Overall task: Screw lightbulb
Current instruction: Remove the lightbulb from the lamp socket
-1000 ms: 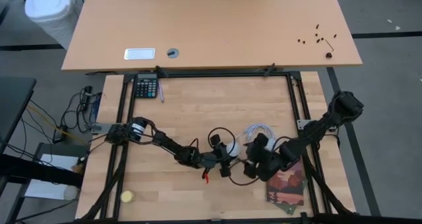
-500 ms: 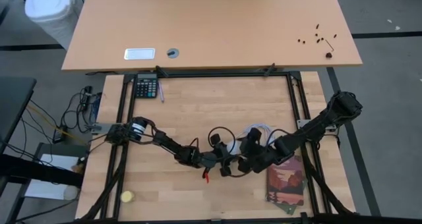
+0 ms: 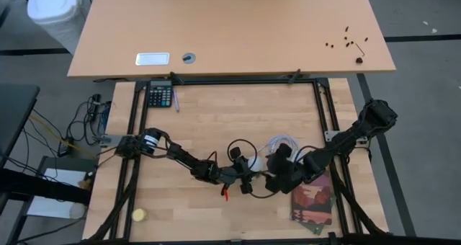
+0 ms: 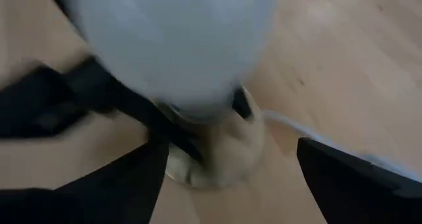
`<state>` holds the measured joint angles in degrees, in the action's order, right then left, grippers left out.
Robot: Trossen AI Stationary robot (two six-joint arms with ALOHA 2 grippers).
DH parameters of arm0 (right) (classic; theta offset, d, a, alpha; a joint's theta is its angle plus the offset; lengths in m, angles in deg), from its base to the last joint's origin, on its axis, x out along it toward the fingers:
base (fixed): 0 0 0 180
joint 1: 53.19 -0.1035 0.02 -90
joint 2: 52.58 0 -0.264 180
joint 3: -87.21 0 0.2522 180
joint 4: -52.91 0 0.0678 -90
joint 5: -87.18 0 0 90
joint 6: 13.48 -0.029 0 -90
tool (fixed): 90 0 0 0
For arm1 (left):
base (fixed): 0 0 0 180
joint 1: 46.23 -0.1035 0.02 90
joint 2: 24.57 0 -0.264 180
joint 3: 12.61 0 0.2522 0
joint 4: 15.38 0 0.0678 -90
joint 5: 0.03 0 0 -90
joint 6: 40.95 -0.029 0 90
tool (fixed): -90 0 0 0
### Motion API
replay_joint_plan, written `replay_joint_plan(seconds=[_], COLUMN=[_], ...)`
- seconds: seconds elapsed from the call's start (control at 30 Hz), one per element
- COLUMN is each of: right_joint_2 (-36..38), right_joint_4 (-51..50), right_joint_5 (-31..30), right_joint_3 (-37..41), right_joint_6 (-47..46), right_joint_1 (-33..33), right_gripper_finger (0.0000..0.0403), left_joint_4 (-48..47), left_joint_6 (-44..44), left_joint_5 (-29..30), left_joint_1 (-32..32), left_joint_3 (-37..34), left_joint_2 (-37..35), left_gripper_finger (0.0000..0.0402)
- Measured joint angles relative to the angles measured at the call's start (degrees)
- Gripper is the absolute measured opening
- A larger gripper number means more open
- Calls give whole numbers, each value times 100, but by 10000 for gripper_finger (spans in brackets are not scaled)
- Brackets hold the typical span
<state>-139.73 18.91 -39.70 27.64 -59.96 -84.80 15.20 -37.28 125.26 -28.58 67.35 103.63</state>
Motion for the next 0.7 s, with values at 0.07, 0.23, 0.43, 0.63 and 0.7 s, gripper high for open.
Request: replay_joint_plan(seconds=[0.07, 0.23, 0.43, 0.63, 0.7], right_joint_2=[11, 9, 9, 47, 139], right_joint_4=[326, 871, 1146, 333, -482], right_joint_5=[-68, -198, -255, -265, -341], right_joint_3=[-6, -4, -4, -28, -9], right_joint_6=[170, 588, 1117, 1021, 591], right_joint_1=[-30, -5, 239, 447, 452], right_gripper_finger=[346, 346, 346, 346, 346], left_joint_4=[-3, -4, -3, 0, -5], left_joint_6=[5, 27, 27, 45, 35], left_joint_5=[0, -1, 0, 79, 48], left_joint_1=[0, -2, -2, -21, -17], left_joint_3=[0, 0, 0, 0, -2], left_joint_2=[0, 0, 0, 0, 0], left_gripper_finger=[198, 198, 198, 198, 198])
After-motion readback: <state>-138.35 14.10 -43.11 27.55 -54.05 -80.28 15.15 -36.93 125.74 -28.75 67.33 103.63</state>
